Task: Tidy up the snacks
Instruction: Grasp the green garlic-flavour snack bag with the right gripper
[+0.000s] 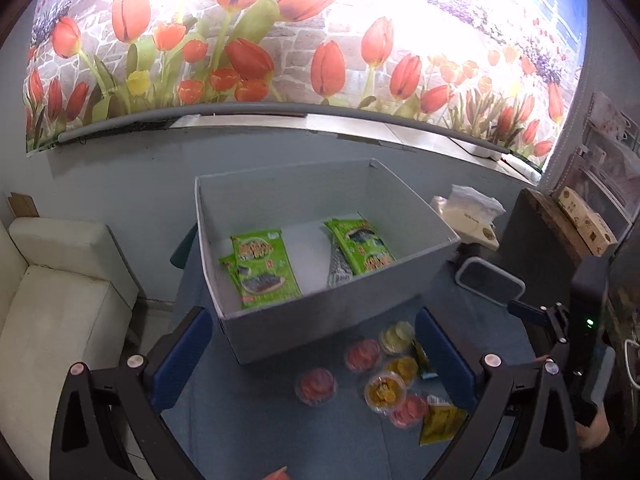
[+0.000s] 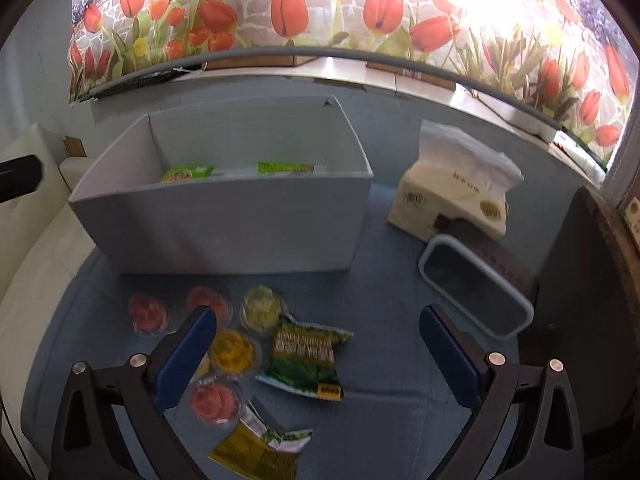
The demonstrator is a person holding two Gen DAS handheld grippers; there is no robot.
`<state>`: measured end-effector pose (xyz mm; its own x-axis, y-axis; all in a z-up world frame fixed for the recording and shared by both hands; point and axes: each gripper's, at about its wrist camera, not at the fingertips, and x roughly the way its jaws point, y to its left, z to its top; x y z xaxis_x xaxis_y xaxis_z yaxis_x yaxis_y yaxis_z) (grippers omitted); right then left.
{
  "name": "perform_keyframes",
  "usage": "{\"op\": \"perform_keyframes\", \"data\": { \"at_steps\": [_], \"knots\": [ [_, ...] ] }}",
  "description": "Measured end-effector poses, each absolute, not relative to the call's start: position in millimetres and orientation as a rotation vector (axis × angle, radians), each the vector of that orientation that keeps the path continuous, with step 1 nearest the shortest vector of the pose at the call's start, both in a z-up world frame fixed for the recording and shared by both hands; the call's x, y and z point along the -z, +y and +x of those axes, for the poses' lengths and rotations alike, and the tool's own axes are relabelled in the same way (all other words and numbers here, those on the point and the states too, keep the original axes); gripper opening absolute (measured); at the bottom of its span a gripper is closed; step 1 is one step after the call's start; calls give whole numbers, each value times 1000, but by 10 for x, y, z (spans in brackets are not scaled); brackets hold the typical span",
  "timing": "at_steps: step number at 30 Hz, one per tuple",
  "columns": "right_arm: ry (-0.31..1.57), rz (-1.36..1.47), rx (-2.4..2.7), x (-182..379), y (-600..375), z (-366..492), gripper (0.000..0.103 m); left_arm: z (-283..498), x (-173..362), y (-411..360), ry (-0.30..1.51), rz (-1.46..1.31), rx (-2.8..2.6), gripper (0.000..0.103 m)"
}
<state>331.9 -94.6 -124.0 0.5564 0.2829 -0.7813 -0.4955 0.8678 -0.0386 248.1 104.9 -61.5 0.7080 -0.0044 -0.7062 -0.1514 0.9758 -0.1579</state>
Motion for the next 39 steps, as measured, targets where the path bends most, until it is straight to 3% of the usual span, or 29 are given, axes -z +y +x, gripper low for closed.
{"op": "perform_keyframes", "data": {
  "at_steps": [4, 9, 23, 28, 32, 37, 39],
  "knots": [
    [941, -261, -452, 1609, -1059, 3315, 103, 2115, 793, 853, 798, -222, -66, 103],
    [1007, -239, -418, 1904, -1027, 3453, 86, 1751, 1014, 670, 826, -260, -58, 103],
    [1048, -170, -460, 2049, -817, 3687, 84, 1481, 1228, 514, 854, -274, -47, 103],
    [1022, -238, -445, 2072, -681, 3689, 66, 1473, 1218, 538, 851, -262, -52, 103],
    [1000, -237, -467, 2061, -722, 3586, 45, 1486, 1252, 533, 858, -269, -47, 103],
    [1006, -210, -501, 2070, -851, 3536, 42, 1506, 1276, 446, 863, -267, -35, 103],
    [1016, -159, -523, 2060, -945, 3542, 35, 1509, 1272, 405, 860, -256, -33, 103]
  ]
}}
